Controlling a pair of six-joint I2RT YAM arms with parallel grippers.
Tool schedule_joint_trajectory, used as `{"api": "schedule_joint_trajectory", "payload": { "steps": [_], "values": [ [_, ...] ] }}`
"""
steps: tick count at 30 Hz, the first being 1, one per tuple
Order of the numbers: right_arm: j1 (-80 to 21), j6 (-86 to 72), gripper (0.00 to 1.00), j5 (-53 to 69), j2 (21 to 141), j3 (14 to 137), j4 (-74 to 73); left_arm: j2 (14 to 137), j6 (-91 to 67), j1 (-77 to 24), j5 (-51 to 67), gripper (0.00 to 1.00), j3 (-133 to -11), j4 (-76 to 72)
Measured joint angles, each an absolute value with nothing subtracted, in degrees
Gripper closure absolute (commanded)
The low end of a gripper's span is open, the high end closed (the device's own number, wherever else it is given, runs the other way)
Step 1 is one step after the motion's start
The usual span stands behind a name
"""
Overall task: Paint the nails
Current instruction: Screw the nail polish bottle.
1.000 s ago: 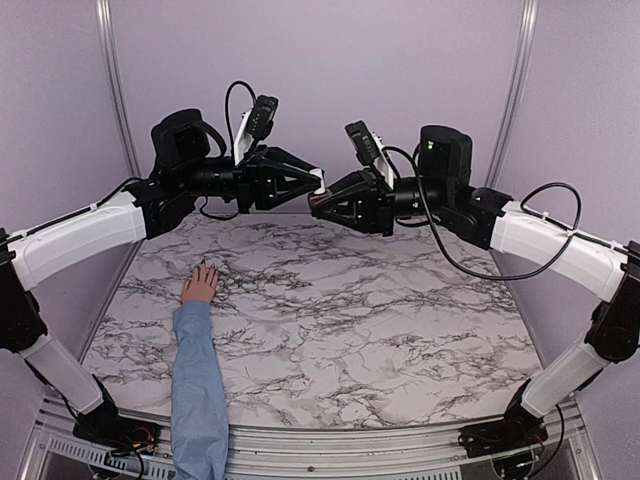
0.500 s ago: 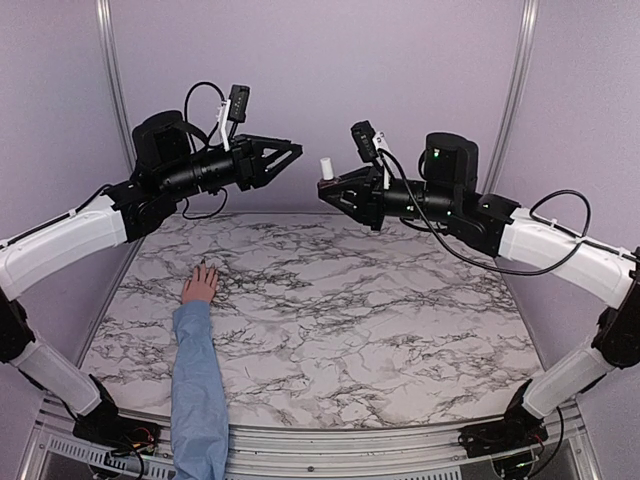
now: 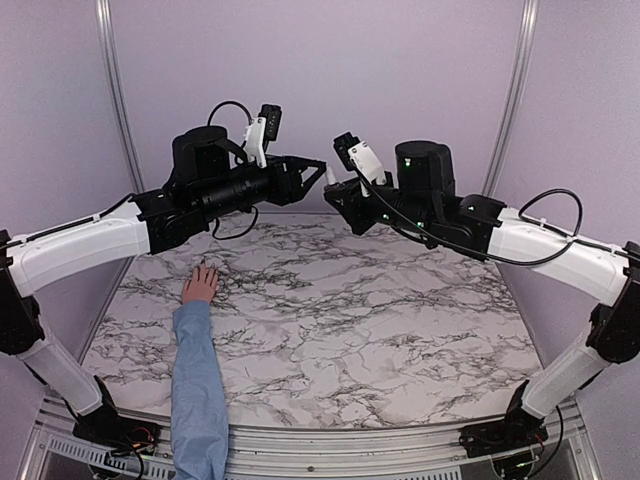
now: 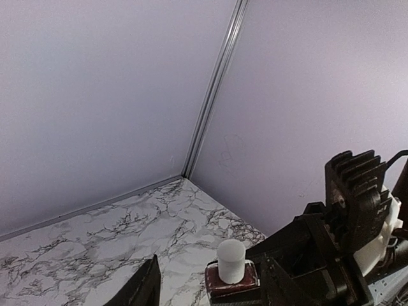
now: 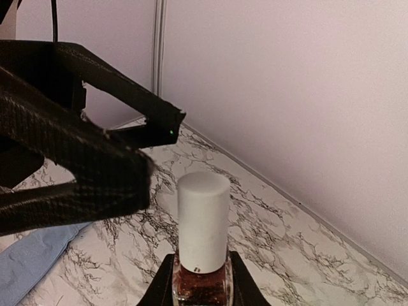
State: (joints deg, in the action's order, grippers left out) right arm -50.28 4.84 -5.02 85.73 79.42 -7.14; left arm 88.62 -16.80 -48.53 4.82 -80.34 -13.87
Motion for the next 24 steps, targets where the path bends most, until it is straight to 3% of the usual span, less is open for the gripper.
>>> {"api": "schedule_joint_trajectory", "payload": {
  "steps": [12, 18, 24],
  "values": [
    [-51.2, 5.0, 1.0, -10.7, 88.2, 81.6, -8.1, 93.2, -19.0, -50.4, -0.4, 0.51, -84.7, -11.2],
    [-51.4, 5.7, 1.0, -11.0, 88.4, 81.6, -8.3, 94.5, -19.7, -50.4, -0.5, 0.7, -86.2, -11.2],
    [-51.5, 6.2, 1.0, -11.0, 88.4, 81.6, -8.3, 95.1, -20.4, -50.4, -0.5, 0.83, -86.4, -11.2]
  ]
}}
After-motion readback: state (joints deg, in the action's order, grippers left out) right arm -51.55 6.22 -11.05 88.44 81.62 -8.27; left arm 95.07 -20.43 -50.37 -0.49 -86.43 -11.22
